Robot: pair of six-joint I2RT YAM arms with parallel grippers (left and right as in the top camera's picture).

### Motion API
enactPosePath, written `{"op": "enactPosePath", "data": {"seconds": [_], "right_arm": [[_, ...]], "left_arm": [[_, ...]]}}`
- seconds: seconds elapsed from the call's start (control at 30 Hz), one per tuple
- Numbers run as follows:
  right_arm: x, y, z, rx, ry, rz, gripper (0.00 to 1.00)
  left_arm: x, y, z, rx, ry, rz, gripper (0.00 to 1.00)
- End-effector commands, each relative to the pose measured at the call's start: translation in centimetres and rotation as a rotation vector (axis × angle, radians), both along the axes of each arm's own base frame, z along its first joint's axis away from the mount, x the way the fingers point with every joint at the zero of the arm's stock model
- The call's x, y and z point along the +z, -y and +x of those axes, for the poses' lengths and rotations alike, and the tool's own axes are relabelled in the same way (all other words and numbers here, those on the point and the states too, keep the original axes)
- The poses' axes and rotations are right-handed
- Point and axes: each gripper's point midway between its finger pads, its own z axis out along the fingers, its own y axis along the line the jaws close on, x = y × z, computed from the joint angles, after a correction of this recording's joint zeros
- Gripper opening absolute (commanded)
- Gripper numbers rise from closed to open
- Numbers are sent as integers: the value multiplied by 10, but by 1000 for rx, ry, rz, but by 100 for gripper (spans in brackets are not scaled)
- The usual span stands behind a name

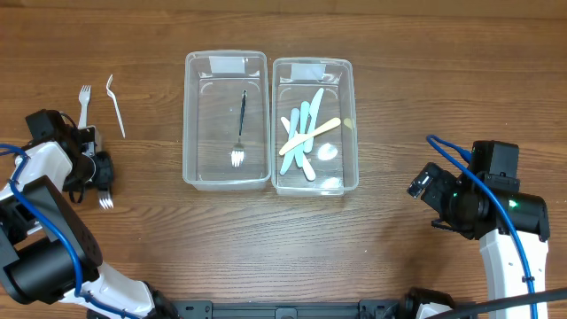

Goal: Pack container
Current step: 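Move the left gripper back down to the forks on the table, then grasp a silver metal fork with the left gripper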

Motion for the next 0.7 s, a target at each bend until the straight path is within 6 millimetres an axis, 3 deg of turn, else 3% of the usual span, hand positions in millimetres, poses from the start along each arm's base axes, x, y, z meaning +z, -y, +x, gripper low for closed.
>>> {"op": "enactPosePath", "data": {"seconds": [0.0,0.47,0.67], "right_arm": [[1,0,1,5,8,-5,100],[1,0,1,5,7,-8,100],[1,0,1,4,7,-8,100]], "left_arm": [[-18,12,-7,-11,-40,-68,17],[-18,13,-8,-3,-42,-72,16],[-18,15,-12,25,-61,-85,40]]}}
